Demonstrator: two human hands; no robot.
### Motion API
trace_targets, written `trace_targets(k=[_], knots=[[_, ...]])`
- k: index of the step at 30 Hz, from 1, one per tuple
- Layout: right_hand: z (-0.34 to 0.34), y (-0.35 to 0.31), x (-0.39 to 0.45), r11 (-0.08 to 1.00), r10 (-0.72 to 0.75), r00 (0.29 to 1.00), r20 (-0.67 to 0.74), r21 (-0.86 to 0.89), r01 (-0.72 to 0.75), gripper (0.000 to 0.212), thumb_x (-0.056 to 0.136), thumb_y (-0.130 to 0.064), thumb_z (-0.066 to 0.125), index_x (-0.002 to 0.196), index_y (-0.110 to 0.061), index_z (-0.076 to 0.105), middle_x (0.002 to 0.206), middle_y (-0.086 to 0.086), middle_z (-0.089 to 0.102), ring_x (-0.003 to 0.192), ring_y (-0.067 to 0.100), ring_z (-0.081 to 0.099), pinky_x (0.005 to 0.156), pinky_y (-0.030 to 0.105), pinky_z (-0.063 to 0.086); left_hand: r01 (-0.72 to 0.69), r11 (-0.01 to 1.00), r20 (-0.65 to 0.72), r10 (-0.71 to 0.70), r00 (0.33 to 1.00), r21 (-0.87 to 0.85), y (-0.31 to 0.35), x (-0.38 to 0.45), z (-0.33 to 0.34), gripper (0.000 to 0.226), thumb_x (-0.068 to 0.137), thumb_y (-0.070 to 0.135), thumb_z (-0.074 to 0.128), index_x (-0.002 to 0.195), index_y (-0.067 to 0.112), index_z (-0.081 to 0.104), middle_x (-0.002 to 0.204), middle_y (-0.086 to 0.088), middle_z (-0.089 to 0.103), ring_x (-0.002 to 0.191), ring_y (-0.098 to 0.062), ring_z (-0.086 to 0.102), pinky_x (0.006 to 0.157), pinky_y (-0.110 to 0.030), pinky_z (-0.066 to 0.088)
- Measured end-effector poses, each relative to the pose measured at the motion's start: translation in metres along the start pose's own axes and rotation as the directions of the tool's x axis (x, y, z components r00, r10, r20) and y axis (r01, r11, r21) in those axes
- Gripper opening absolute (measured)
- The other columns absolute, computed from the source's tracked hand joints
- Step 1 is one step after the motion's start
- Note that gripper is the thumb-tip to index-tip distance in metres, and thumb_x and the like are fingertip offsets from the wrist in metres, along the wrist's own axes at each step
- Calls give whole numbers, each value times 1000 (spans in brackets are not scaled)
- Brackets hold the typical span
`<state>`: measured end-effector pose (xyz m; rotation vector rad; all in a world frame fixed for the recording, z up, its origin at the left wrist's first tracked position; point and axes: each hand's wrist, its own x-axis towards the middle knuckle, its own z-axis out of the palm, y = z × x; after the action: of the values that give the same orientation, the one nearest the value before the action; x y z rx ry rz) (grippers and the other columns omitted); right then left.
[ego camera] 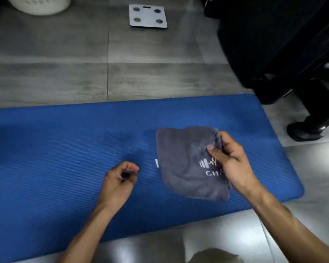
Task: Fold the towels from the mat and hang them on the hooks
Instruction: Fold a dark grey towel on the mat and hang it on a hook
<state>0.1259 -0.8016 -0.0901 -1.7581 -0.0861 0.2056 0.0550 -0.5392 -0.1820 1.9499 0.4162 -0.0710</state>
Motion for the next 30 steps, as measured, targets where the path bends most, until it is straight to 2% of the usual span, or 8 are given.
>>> trace_targets(k=[2,5,9,14,18,22,25,30], knots=[[-3,-64,3,999,20,1000,-22,47,-19,31,93,4,55,107,-24,52,91,3,70,84,20,65,77,34,54,9,1000,7,-9,1000,0,55,-8,-35,30,82,-5,64,77,25,65,83,19,67,76,-2,62,72,-12,47],[-5,-167,-1,998,-57,995,-88,-38,53,46,90,5,57,106,-36,44,95,14,61,84,37,59,74,44,51,-4,1000,0,4,1000,26,144,-37,-95,30,83,-4,63,76,25,65,83,19,67,76,-2,61,65,-8,44],[-8,-312,-9,960,-208,972,-112,-213,181,39,83,22,51,87,-17,58,85,-3,60,75,11,55,70,16,41,-53,996,10,52,999,67,257,-82,-169,39,80,-13,63,72,25,66,80,18,67,69,1,60,59,-7,41],[-21,-485,-34,970,-167,979,-121,-201,140,38,88,18,47,88,-19,57,77,-13,58,66,3,50,63,13,38,-70,995,13,69,998,72,409,-119,-247,46,80,-11,65,81,35,66,78,20,68,72,-2,63,60,-11,44],[-29,-608,-54,998,-65,976,-206,-39,58,50,85,18,42,101,-26,60,98,-17,65,93,-1,59,80,9,42,-103,994,46,102,994,23,518,-139,-301,51,82,-11,63,79,40,67,81,19,69,76,-4,65,68,-12,47],[-30,-695,-76,997,-46,966,-253,52,61,29,91,1,56,105,-24,60,95,-13,65,90,3,60,78,15,45,-124,991,66,128,990,-58,597,-162,-345,52,83,-12,61,77,40,68,80,16,70,79,-5,65,72,-13,46],[-23,-738,-94,996,-88,953,-292,-1,91,22,85,-21,74,100,-26,59,92,-11,66,89,4,62,78,18,49,-163,983,81,169,982,-82,636,-177,-376,47,84,-9,62,76,37,68,80,13,71,78,-7,64,72,-14,46],[-26,-772,-116,980,-185,952,-243,-118,160,10,91,-20,67,91,-23,58,78,4,62,75,22,59,70,38,48,-229,971,118,235,965,-63,681,-194,-408,40,86,-5,61,74,33,69,80,7,71,77,-12,63,68,-15,46]])
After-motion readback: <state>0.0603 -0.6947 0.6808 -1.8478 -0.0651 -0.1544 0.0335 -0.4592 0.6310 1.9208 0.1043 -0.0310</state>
